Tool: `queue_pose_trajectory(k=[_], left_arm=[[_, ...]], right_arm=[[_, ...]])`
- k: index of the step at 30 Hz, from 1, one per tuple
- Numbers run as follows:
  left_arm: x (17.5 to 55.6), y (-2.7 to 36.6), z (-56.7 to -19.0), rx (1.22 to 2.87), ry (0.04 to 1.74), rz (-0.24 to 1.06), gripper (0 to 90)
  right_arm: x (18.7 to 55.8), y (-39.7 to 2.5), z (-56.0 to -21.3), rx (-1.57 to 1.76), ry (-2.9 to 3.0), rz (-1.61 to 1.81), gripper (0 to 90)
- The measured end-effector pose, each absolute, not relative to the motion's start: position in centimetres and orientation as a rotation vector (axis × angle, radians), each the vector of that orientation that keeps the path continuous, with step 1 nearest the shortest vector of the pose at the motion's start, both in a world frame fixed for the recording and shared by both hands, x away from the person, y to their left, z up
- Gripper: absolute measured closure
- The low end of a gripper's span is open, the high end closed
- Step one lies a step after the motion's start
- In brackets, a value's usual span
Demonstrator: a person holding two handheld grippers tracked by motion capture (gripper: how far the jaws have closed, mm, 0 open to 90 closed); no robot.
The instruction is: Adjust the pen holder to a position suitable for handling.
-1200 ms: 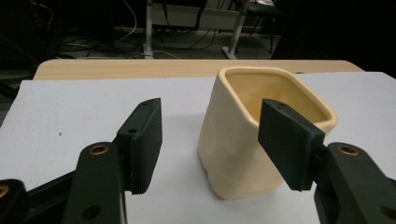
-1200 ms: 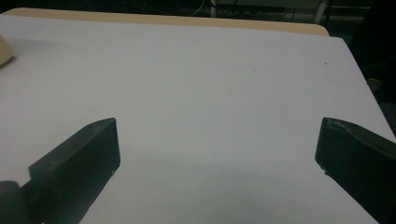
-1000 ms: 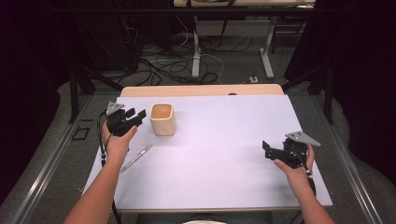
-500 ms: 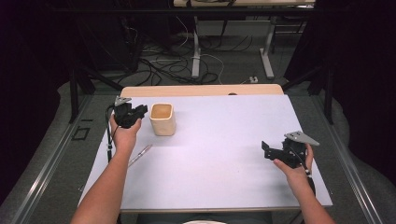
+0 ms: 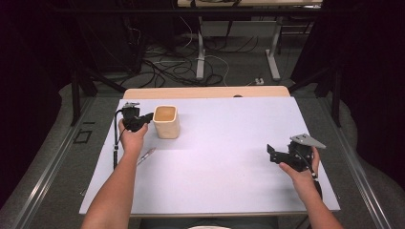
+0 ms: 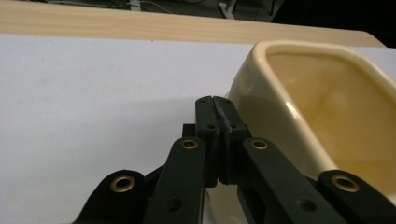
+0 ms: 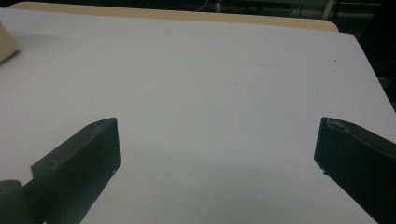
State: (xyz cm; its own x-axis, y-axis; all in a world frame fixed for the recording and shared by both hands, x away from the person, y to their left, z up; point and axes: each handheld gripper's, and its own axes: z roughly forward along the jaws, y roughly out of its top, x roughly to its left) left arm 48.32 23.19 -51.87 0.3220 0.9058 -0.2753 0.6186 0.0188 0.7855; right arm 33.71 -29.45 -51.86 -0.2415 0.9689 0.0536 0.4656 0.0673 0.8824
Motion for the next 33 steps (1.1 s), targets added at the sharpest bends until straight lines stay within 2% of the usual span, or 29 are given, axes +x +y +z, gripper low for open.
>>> queue_pose_trajectory(k=[12, 23, 33], left_arm=[[49.3, 22.8, -53.8, 1.770, 1.411, 0.350, 90.0], [49.5, 23.0, -54.1, 1.753, 1.415, 0.279, 90.0], [49.2, 20.8, -54.0, 1.831, 1.338, 0.259, 90.0]], right_arm=[[33.6, -30.0, -51.8, 1.452, 1.747, 1.118, 0.2], [33.9, -29.9, -52.0, 1.445, 1.753, 1.123, 0.2], [34.1, -29.4, -52.1, 1.446, 1.767, 1.124, 0.2]])
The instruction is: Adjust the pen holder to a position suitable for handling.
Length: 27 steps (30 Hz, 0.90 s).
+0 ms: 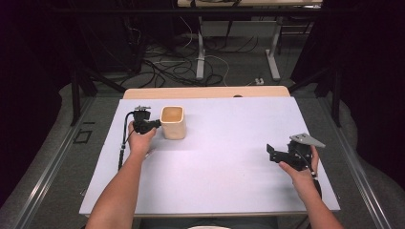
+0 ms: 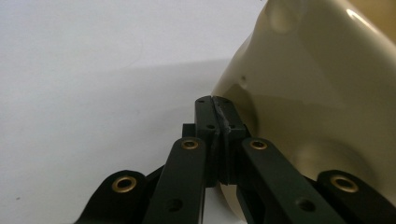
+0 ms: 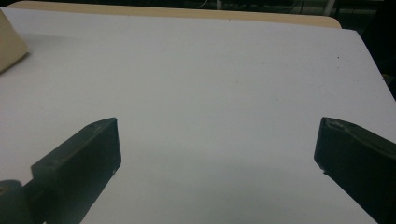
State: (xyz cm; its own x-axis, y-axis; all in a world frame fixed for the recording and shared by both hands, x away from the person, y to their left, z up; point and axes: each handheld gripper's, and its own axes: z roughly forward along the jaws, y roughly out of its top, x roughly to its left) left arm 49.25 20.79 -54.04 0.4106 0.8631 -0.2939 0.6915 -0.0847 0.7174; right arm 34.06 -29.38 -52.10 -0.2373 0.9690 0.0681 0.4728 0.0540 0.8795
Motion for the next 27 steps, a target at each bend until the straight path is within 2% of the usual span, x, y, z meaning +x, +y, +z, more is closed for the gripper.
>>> queue_pose_trajectory(k=[27], left_arm=[[47.7, 13.7, -53.9, 1.848, 1.278, 0.181, 90.0]], right_arm=[[34.1, -29.3, -52.1, 1.445, 1.784, 1.130, 0.2]])
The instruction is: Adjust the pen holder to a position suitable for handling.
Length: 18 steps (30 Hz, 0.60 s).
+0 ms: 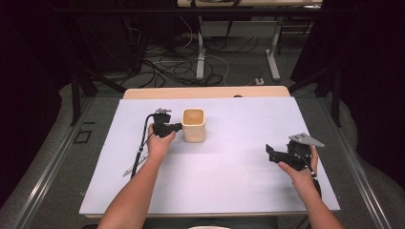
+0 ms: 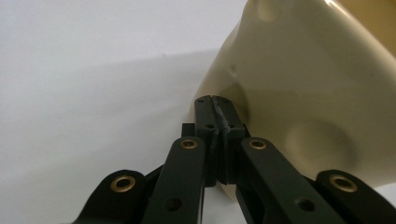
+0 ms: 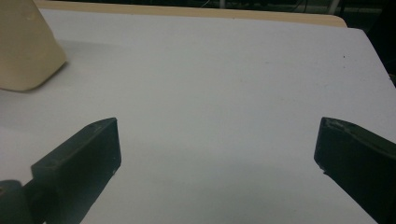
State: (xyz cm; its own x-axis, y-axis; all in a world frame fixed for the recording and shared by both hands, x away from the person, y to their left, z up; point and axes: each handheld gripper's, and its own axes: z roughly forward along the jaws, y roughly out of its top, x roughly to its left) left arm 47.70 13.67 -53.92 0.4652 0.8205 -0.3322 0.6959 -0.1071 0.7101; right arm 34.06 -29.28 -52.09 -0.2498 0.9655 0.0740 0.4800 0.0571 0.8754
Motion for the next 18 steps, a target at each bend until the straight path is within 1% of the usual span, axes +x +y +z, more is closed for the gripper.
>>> queue_pose_trajectory(k=[8, 18], left_arm=[[47.2, 11.5, -54.0, 1.840, 1.274, 0.158, 90.0], [47.0, 10.5, -54.1, 1.850, 1.233, 0.134, 90.0]], right_arm=[[34.1, -29.4, -52.1, 1.433, 1.788, 1.132, 0.2], [34.0, -29.4, -52.1, 1.445, 1.791, 1.126, 0.2]])
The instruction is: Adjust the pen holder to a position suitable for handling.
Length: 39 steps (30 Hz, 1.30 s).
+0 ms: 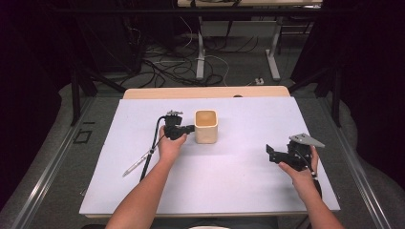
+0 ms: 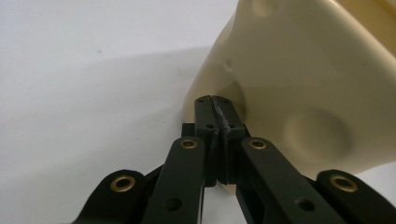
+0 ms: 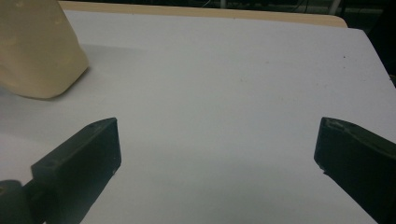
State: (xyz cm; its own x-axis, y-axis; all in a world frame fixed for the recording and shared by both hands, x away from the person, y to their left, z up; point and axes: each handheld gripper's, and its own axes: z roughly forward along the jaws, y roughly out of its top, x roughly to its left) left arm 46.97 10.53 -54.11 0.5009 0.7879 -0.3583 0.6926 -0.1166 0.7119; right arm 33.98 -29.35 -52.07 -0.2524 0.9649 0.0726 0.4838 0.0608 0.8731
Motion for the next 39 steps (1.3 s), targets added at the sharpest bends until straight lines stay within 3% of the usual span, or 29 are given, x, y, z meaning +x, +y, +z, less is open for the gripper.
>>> queue_pose_trajectory(k=[15, 29, 39], left_arm=[[46.8, 11.4, -53.5, 1.855, 1.232, 0.174, 85.9], [44.5, 12.7, -51.5, 1.832, 1.182, 0.252, 64.0], [41.9, 14.5, -50.3, 1.729, 1.108, 0.279, 48.3]], right_arm=[[33.8, -29.7, -52.1, 1.441, 1.778, 1.132, 0.2], [33.6, -29.6, -52.1, 1.436, 1.785, 1.128, 0.4], [33.6, -29.4, -52.1, 1.428, 1.790, 1.134, 0.4]])
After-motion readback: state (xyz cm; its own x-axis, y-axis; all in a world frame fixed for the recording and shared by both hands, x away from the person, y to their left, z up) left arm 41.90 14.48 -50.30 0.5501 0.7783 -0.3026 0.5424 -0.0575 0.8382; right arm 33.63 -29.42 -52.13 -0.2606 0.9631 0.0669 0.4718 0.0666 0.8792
